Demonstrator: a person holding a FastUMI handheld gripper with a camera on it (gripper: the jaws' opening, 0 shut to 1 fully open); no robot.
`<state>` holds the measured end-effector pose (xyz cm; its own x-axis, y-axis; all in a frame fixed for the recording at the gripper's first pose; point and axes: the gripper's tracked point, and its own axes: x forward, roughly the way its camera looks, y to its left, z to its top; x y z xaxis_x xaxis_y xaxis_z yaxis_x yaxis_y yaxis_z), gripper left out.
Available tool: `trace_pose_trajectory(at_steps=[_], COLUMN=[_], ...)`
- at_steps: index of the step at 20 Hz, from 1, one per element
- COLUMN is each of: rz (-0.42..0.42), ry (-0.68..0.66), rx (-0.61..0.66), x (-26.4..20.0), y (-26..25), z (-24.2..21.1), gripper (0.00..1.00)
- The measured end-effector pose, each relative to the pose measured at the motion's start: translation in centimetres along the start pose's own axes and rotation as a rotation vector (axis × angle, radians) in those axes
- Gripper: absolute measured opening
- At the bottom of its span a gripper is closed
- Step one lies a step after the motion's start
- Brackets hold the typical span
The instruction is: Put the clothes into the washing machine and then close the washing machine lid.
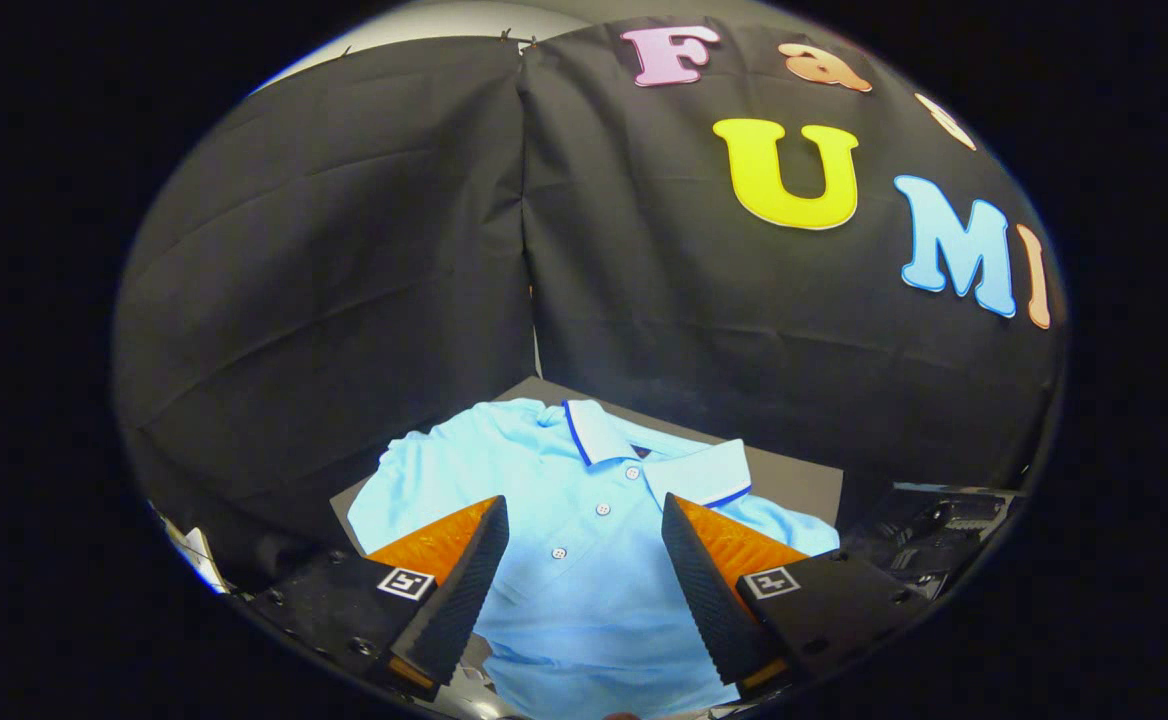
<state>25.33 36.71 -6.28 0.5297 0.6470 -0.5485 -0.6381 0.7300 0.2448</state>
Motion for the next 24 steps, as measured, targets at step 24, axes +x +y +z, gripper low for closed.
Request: trace_pose_trajectory(at_steps=[24], rz=[-0.051], ry=[0.222], rx=[-0.007], x=[4.2], y=[0.6], z=[-3.6], gripper=[0.62])
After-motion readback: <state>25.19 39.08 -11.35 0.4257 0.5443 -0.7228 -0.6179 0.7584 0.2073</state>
